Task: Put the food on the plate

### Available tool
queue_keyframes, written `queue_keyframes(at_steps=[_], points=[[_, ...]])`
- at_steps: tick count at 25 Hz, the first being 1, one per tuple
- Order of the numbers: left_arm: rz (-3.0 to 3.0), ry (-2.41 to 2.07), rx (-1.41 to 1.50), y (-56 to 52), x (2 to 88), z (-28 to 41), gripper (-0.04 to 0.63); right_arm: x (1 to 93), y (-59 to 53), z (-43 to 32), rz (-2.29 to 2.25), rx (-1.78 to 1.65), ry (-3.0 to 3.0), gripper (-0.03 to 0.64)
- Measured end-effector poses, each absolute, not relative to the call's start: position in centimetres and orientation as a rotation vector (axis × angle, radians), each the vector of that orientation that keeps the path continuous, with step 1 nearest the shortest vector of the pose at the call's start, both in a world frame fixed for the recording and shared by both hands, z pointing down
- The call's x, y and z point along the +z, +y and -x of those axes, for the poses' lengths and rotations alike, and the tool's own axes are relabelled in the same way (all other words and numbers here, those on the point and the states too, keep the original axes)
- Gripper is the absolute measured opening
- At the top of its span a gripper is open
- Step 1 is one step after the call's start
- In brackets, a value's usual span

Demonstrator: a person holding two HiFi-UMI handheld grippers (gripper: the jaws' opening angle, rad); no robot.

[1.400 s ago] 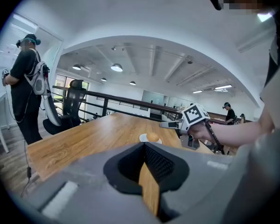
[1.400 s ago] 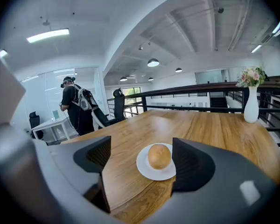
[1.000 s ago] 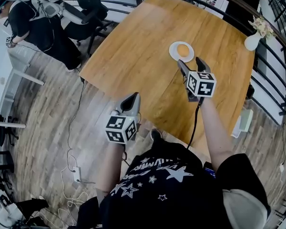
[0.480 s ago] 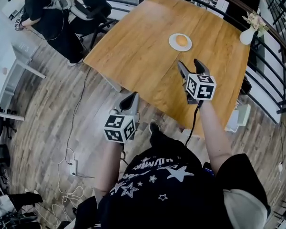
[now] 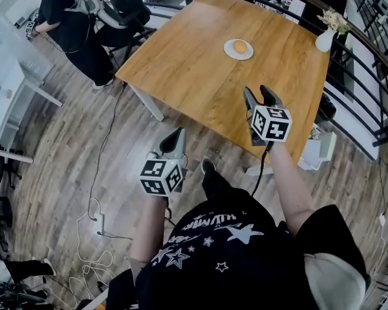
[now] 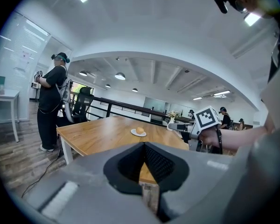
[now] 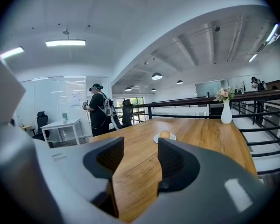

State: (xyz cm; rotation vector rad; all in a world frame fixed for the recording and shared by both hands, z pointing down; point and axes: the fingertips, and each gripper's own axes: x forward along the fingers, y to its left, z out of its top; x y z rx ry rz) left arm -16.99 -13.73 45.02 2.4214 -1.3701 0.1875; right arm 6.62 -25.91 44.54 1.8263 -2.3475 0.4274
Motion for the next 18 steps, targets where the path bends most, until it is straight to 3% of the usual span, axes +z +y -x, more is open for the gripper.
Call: queue_keyframes(at_steps=[13,18], points=[[-2.413,-1.323,0.142,-7.7,45.5,14.4,0.002,43.4,-18.1,-10.9,-1.905,0.345,-2.274,0.006],[-2.414,-1.34,0.128,-7.8,44.9,13.0,0.002,42.3,-17.6,-12.2,-1.888,0.32,-2.312,0.002]])
